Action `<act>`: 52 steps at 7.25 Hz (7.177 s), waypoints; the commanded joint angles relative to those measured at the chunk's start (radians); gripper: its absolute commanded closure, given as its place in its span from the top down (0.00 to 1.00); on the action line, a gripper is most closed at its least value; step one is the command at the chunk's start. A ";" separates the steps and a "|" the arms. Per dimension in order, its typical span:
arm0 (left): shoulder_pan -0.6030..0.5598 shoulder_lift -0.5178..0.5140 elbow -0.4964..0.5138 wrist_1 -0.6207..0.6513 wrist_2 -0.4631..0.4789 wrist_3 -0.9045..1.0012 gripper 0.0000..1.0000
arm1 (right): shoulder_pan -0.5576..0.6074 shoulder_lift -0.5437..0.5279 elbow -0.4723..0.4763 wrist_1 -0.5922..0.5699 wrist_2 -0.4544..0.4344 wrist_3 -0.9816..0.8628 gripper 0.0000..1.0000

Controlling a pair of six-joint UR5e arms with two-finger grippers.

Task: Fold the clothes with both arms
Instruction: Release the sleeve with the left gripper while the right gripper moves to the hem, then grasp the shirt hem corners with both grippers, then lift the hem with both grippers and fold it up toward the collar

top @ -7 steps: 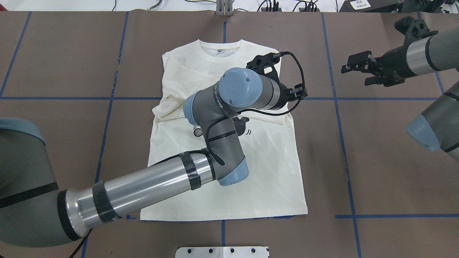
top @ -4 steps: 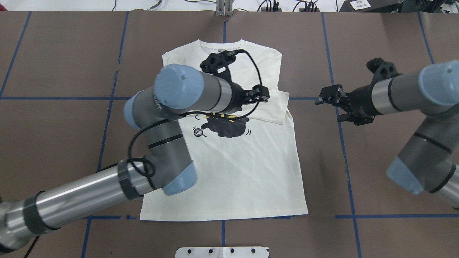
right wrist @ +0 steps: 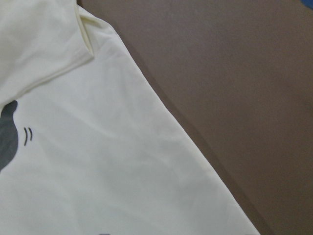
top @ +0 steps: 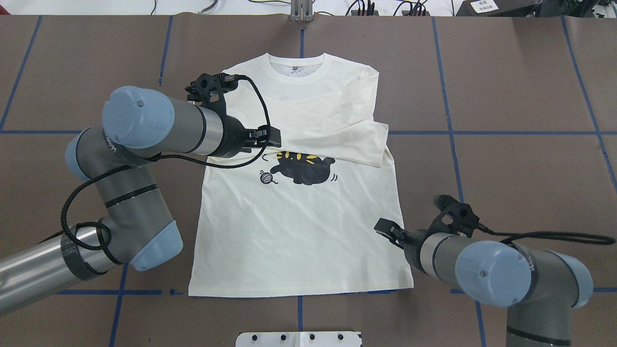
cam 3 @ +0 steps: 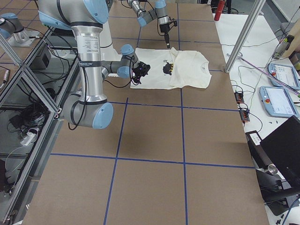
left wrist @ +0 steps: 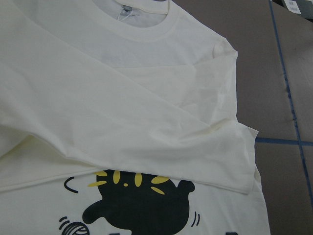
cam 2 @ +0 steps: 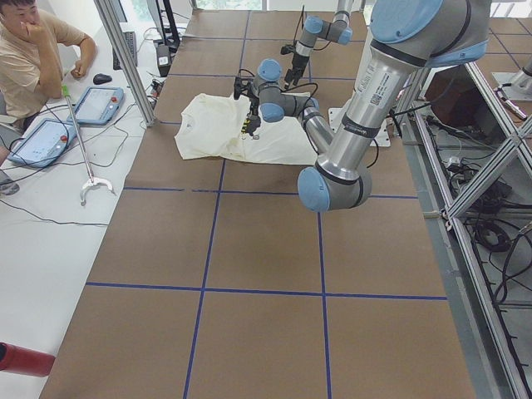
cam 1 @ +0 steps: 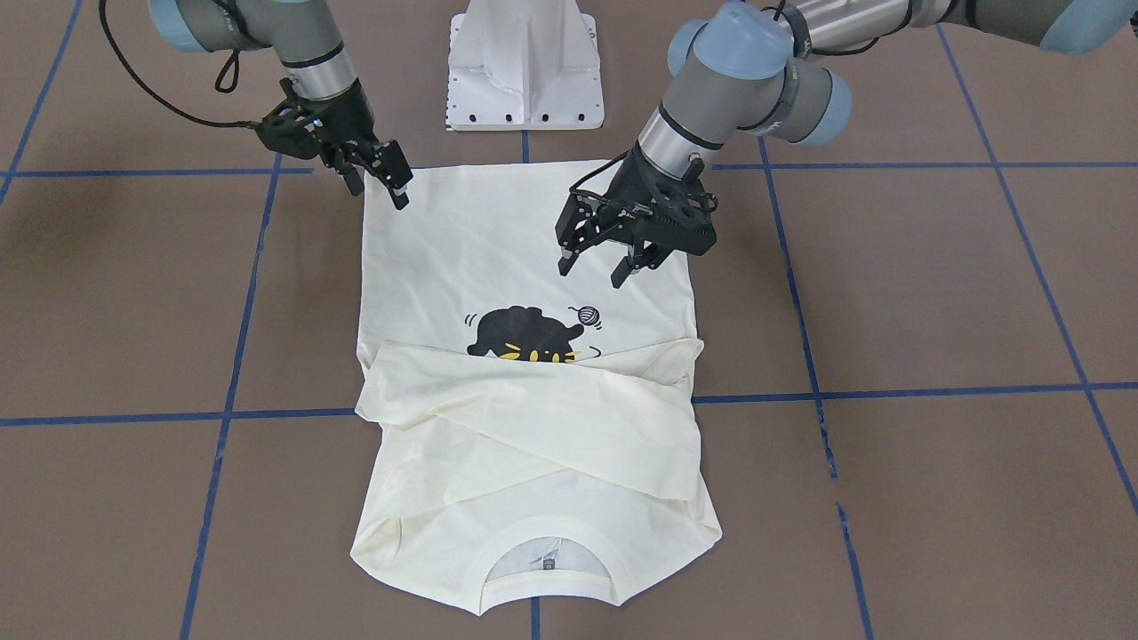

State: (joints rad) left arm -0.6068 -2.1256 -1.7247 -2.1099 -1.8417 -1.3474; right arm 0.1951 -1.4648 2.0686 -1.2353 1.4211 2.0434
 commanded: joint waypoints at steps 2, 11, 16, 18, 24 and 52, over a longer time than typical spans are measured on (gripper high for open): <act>-0.004 0.007 0.002 0.011 -0.001 -0.025 0.85 | -0.134 -0.009 0.008 -0.128 -0.099 0.112 0.93; -0.002 0.012 0.024 -0.002 -0.001 -0.025 0.87 | -0.167 -0.042 0.016 -0.158 -0.091 0.112 0.00; 0.004 0.015 0.024 -0.002 -0.001 -0.053 0.87 | -0.164 -0.048 0.056 -0.158 -0.087 0.107 0.00; 0.034 0.035 0.002 0.005 0.009 -0.172 0.87 | -0.166 -0.046 0.073 -0.159 -0.085 0.109 0.00; 0.393 0.449 -0.292 0.060 0.222 -0.444 0.87 | -0.181 -0.123 0.162 -0.158 -0.018 0.109 0.00; -0.117 -0.059 0.247 0.035 0.326 -0.082 0.00 | 0.636 0.740 -0.914 -0.057 0.320 -0.552 0.00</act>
State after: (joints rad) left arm -0.7173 -2.1570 -1.5570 -2.0230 -1.5545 -1.4408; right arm 0.8274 -0.8115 1.2966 -1.3376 1.7422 1.4937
